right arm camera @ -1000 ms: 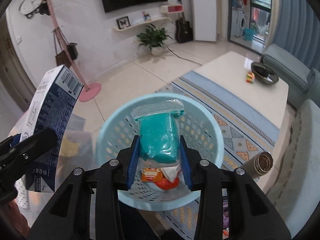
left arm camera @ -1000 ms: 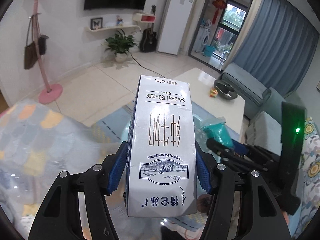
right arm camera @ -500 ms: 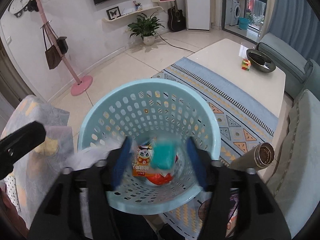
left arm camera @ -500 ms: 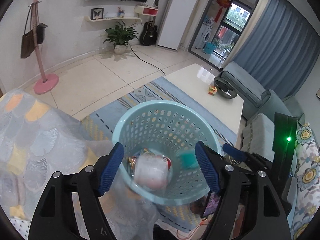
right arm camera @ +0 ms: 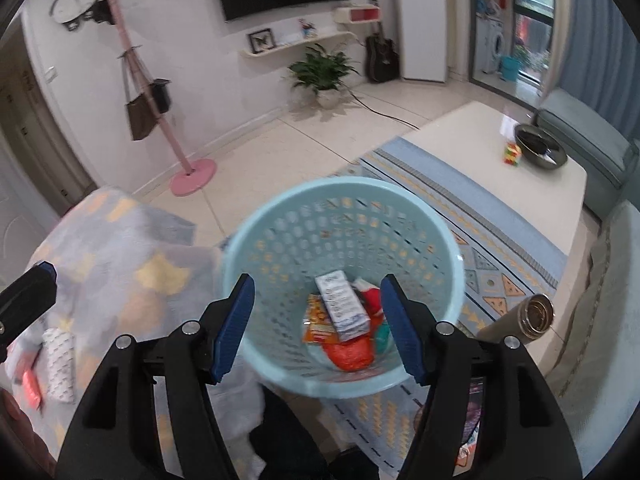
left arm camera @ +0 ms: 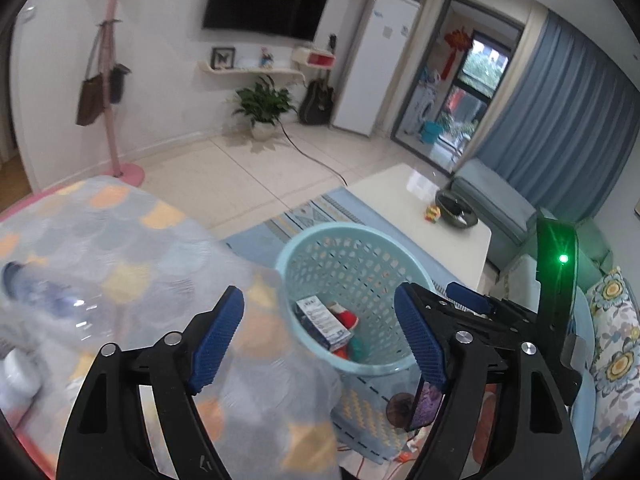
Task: Collect trash
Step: 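Carry the carton and teal packet over the basket and release both, then grasp the pink bottle with the left tool while the right tool grasps the dotted tissue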
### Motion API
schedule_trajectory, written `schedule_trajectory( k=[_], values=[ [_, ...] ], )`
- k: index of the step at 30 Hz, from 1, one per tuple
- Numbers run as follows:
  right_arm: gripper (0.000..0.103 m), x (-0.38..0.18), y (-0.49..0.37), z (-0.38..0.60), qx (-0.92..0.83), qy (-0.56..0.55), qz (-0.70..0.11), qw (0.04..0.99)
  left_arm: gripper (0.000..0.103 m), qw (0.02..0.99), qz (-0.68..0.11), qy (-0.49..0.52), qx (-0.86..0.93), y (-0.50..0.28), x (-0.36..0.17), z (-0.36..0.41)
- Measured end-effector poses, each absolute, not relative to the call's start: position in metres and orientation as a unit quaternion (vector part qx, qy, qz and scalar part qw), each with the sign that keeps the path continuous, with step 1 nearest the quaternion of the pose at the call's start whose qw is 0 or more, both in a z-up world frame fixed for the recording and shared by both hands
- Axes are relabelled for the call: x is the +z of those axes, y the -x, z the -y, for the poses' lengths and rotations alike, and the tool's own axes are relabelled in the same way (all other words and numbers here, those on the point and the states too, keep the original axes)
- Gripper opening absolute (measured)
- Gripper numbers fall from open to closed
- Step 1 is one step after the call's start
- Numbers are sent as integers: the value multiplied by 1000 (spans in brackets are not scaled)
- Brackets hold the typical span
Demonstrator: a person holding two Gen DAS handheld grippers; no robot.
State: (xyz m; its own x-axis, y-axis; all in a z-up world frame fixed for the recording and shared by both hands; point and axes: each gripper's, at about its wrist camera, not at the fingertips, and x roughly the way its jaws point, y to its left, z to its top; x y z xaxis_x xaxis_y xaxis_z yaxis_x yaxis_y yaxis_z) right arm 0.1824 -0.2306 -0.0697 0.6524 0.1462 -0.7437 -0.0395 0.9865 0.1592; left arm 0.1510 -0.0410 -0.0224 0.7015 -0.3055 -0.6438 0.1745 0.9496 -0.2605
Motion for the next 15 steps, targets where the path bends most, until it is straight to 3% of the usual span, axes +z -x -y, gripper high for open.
schedule_trajectory(
  k=[15],
  values=[
    [66, -26, -112, 99, 186, 21, -369, 910, 76, 942, -315, 117, -8, -37, 8, -89]
  ],
)
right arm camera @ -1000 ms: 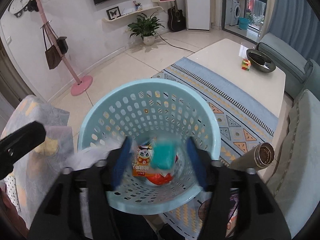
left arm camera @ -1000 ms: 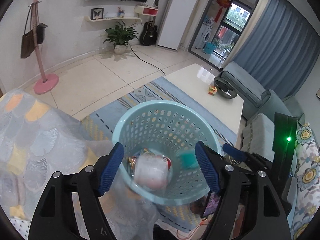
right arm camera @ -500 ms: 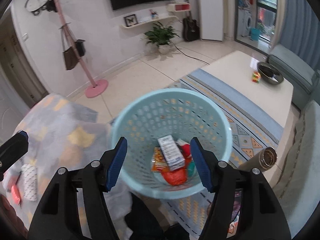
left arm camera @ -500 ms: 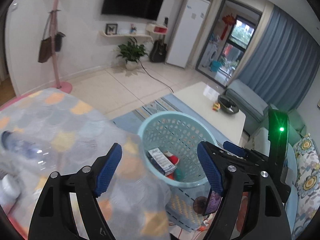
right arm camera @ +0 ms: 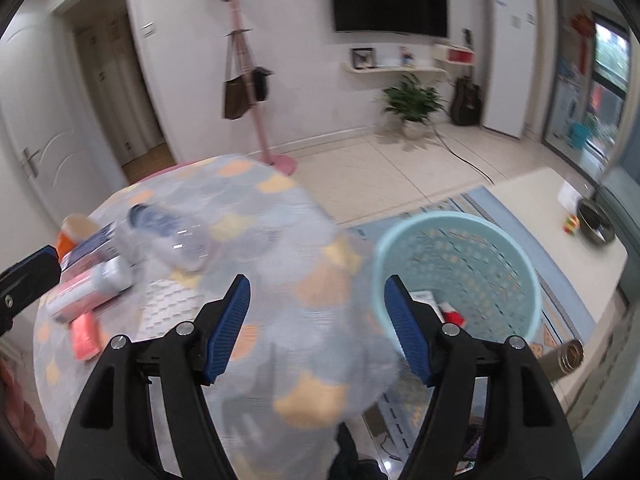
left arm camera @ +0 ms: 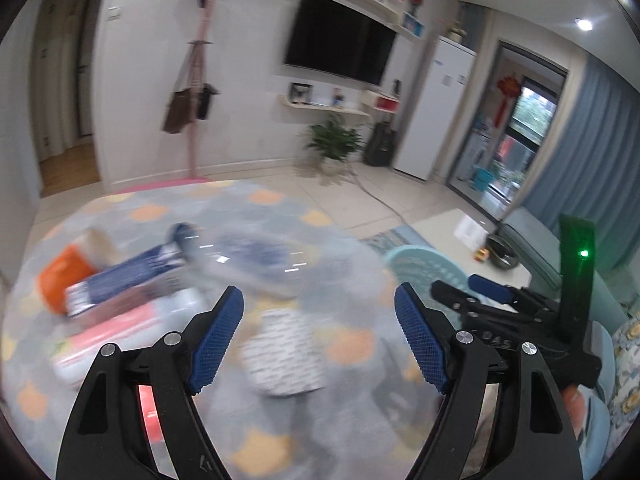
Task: Collect trash
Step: 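Grasp the pink bottle with the left tool while the right tool grasps the dotted tissue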
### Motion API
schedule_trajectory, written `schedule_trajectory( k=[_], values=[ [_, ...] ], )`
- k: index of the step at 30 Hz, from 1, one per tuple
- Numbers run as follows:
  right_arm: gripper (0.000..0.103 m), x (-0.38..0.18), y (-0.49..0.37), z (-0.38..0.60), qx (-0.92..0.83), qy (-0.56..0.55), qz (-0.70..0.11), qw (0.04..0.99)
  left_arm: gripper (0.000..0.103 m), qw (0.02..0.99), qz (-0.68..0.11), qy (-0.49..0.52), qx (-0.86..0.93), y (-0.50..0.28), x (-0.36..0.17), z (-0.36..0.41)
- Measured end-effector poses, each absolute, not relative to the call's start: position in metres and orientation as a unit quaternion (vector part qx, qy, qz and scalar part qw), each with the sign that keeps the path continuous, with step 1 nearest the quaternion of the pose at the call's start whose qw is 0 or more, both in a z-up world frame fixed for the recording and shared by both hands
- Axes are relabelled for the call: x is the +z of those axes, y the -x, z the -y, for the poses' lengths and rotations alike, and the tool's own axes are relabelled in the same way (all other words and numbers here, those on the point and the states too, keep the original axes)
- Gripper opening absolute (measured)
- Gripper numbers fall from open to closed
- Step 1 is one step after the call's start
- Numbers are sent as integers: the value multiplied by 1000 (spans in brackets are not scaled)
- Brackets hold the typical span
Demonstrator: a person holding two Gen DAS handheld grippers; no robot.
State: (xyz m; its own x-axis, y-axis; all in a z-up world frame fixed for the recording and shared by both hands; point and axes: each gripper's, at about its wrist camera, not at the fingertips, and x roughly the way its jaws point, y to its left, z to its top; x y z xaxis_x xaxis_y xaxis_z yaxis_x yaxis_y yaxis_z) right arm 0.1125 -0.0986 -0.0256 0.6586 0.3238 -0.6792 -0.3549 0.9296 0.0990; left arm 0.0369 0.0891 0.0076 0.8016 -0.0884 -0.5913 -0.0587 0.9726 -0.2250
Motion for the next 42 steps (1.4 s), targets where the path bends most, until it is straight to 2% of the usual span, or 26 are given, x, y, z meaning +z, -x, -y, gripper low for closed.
schedule_trajectory(
  k=[10, 16, 23, 32, 35, 38, 40, 42],
  values=[
    [66, -46, -95, 13, 247, 72, -393, 883, 78, 929, -330, 147, 76, -8, -12, -198],
    [66, -60, -85, -17, 264, 84, -410, 869, 78, 912, -377, 146, 71, -20, -39, -240],
    [69, -77, -86, -39, 245, 99, -429, 864, 78, 900, -413, 131, 48, -29, -60, -250],
    [69, -94, -94, -33, 235, 96, -448, 857, 76, 880, -461, 112, -15, -26, -70, -218],
    [58, -96, -96, -31, 241, 96, -450, 855, 76, 874, -476, 92, -25, -27, -72, -203],
    [54, -97, -95, -31, 248, 93, -450, 853, 76, 870, -489, 65, -20, -31, -77, -189],
    [49, -98, -93, -31, 254, 96, -448, 852, 73, 866, -497, 50, -9, -39, -81, -182],
    [47, -98, -90, -32, 258, 101, -445, 851, 65, 862, -506, 43, 0, -44, -88, -180]
  ],
)
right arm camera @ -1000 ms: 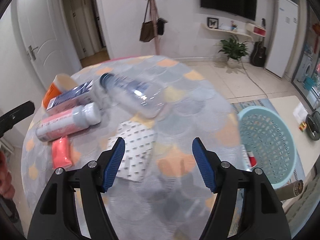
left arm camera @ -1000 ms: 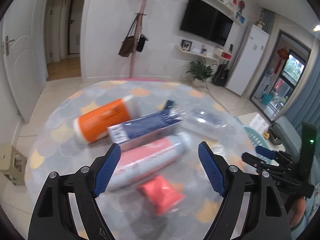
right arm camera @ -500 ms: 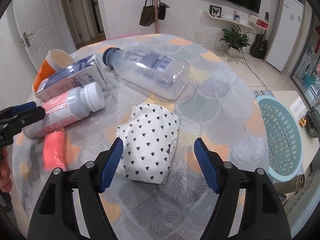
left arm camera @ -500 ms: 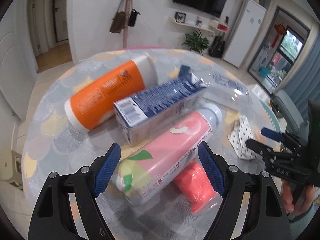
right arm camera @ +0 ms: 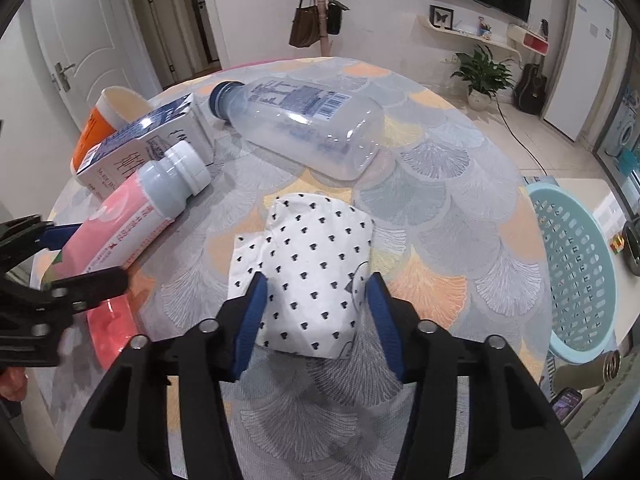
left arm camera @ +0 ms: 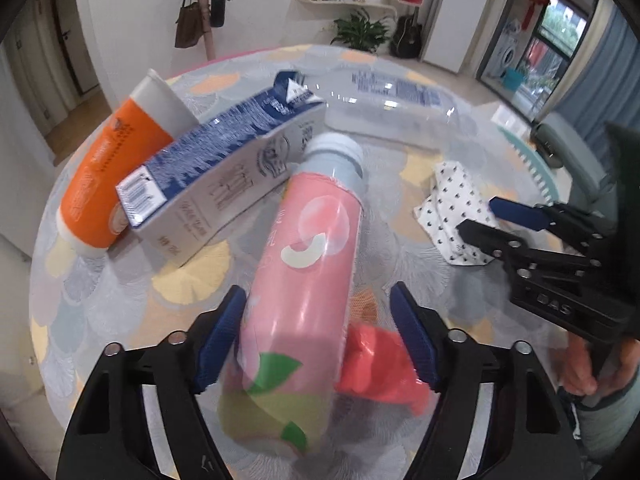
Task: Collect trash
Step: 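Grasp the pink bottle with the left tool while the right tool grasps the dotted tissue, then carry the pink bottle and dotted tissue over the basket and release both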
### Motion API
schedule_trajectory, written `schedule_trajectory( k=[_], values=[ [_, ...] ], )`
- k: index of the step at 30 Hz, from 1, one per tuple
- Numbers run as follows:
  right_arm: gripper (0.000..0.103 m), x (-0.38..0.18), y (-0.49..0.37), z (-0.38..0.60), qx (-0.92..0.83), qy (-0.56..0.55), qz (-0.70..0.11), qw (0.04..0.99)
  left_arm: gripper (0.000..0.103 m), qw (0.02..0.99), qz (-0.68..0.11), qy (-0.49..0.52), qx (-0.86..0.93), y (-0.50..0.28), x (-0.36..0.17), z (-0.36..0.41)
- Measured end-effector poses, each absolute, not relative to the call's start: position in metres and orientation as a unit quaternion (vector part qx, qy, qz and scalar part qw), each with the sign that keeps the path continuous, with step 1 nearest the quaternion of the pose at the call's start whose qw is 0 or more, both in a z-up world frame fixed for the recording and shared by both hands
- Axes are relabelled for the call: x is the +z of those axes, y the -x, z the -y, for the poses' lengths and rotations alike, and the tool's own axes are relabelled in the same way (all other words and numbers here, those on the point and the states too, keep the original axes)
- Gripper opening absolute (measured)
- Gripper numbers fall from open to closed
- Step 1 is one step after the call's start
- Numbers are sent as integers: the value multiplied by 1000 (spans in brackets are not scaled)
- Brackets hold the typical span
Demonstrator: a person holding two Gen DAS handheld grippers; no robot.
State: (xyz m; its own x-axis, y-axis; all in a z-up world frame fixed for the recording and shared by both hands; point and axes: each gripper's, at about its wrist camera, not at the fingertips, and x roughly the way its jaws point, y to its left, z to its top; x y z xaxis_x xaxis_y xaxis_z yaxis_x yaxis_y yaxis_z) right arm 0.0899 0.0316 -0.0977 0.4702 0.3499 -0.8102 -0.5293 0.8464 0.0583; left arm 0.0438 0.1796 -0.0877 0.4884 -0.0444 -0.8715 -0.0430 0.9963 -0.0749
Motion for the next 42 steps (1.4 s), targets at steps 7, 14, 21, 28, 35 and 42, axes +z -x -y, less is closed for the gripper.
schedule_trajectory(
  k=[7, 14, 21, 28, 35, 42],
  values=[
    [27, -95, -83, -30, 282, 98, -435, 850, 47, 867, -495, 54, 11, -41, -89, -177],
    [14, -74, -70, -26, 283, 109, -398, 865, 47, 892, -446, 67, 6, -26, -61, -172],
    [14, -42, -73, 8, 264, 84, -362, 890, 47, 910, -408, 79, -15, -30, -33, -146],
    [14, -22, -85, 61, 209, 52, -335, 917, 47, 925, -365, 89, -52, -47, -7, -106],
    [14, -20, -108, 122, 153, 21, -330, 931, 47, 927, -354, 86, -92, -84, 6, -51],
    [14, -41, -143, 189, 98, -26, -352, 930, 47, 917, -367, 80, -137, -136, -3, 8]
  ],
)
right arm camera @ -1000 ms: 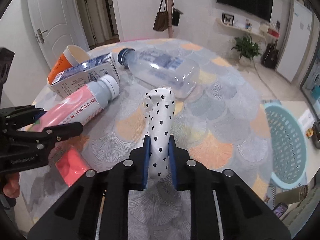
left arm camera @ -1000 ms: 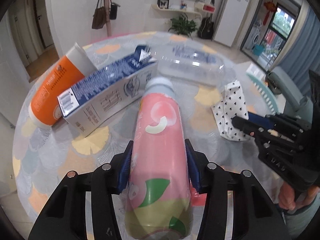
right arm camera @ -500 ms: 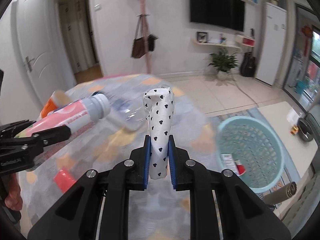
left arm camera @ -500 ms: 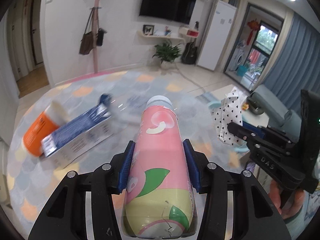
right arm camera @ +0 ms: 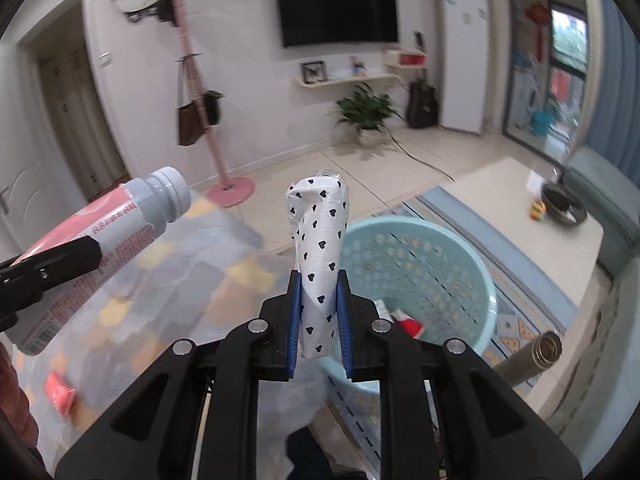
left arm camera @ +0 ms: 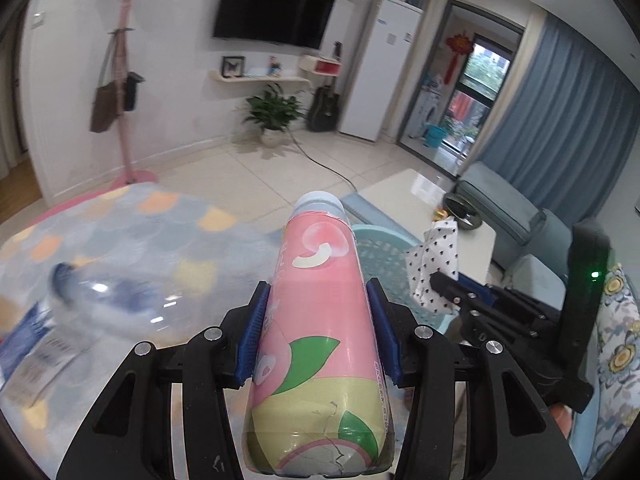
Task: Collect trash
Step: 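Carry the pink bottle and dotted tissue over the basket and release both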
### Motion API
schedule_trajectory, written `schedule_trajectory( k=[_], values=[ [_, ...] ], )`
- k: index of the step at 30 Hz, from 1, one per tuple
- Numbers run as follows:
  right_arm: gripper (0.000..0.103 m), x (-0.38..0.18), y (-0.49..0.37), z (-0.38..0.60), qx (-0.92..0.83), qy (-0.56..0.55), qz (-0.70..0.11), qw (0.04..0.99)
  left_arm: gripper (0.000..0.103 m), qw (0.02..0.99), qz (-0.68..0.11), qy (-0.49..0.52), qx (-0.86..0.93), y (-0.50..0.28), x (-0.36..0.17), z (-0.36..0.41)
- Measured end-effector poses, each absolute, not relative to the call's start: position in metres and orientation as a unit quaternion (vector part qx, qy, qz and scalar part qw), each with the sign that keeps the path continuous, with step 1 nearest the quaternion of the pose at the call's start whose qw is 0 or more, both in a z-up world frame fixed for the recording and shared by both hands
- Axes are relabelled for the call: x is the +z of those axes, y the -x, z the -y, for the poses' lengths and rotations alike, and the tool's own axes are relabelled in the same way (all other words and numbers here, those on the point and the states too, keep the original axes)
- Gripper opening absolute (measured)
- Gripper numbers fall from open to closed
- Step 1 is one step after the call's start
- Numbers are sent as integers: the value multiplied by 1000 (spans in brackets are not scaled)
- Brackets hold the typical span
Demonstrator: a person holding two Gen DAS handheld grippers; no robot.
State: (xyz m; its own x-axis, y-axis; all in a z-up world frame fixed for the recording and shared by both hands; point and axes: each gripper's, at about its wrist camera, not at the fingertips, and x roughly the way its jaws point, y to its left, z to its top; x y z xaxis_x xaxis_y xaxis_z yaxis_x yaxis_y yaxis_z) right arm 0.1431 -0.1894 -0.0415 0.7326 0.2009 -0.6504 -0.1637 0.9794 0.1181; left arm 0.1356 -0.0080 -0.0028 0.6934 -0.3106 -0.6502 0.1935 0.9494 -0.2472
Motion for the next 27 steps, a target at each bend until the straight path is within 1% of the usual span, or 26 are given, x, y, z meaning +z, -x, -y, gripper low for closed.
schedule_trajectory(
  k=[11, 19, 20, 21, 22, 23, 25, 26, 27],
  values=[
    [14, -96, -200, 254, 39, -67, -411, 908, 47, 887, -421, 69, -177, -212, -54, 81],
    [17, -121, -223, 267, 18, -74, -443, 893, 47, 871, -453, 65, -180, -243, -86, 98],
    [19, -124, -225, 268, 15, -75, -446, 892, 47, 870, -454, 65, -181, -244, -88, 98],
    [23, -125, -224, 269, 14, -77, -449, 890, 45, 869, -454, 66, -184, -244, -88, 97],
    [25, -127, -225, 270, 14, -79, -451, 889, 46, 870, -452, 70, -187, -244, -87, 97],
    [29, -128, -226, 272, 14, -82, -452, 888, 49, 870, -450, 72, -189, -246, -85, 98],
    [38, -127, -226, 273, 13, -88, -454, 887, 50, 873, -446, 67, -188, -243, -81, 97],
    [46, -127, -226, 275, 12, -92, -453, 887, 50, 873, -444, 65, -188, -242, -80, 96],
    [49, -126, -225, 277, 10, -94, -452, 887, 50, 874, -443, 65, -189, -240, -78, 94]
  ],
)
